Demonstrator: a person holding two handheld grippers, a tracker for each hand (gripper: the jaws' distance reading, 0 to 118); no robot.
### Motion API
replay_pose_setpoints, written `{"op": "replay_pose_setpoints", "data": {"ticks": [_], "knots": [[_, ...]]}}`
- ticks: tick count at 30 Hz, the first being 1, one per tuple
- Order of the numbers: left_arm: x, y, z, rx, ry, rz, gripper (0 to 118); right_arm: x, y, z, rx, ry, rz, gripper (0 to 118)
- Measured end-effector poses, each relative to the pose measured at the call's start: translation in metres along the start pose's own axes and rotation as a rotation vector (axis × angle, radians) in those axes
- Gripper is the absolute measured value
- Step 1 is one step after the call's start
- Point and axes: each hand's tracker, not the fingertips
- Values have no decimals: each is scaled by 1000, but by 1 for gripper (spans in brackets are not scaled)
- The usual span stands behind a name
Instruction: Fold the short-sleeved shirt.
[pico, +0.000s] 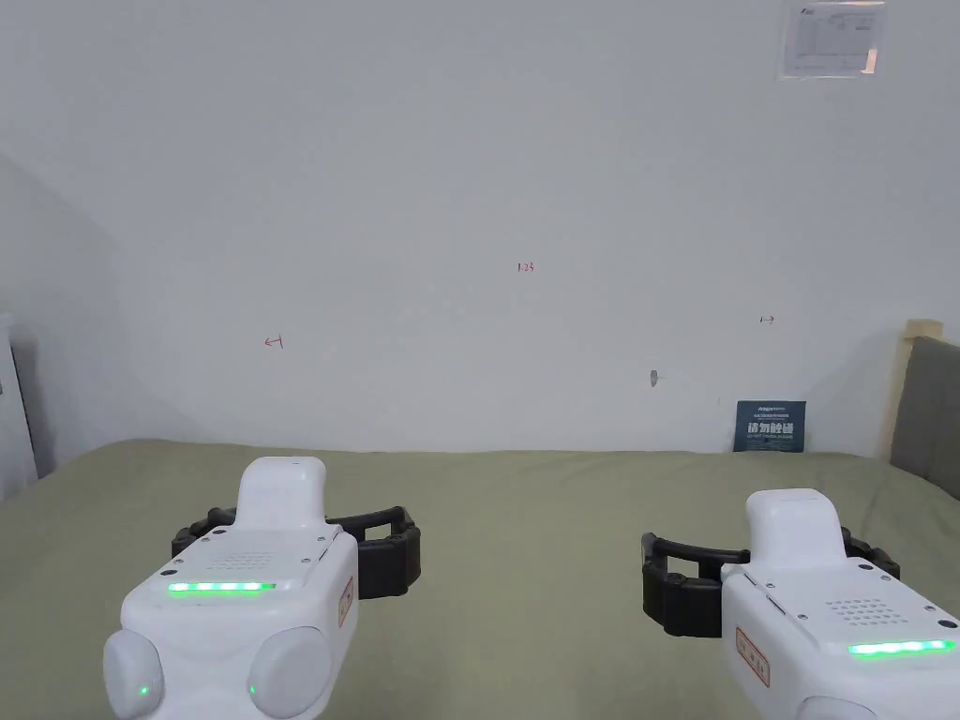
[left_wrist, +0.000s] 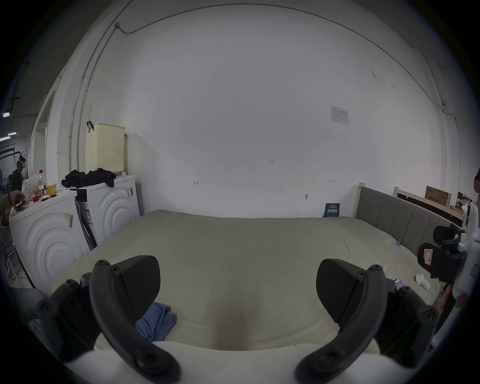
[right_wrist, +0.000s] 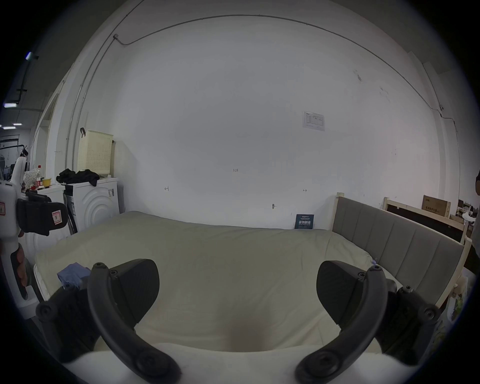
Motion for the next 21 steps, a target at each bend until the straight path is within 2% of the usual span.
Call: {"op": "replay_pose_setpoints", "data": {"ticks": [6, 10, 21], "knots": [[4, 0, 4, 8, -34, -21, 118, 1, 0, 0, -2, -6, 0, 118], [2, 1, 5, 3, -64, 21, 118, 0, 0, 1, -1, 0, -5, 118], [1, 1, 7, -3, -65, 28, 118, 0, 1, 2, -3, 6, -6, 118]]}}
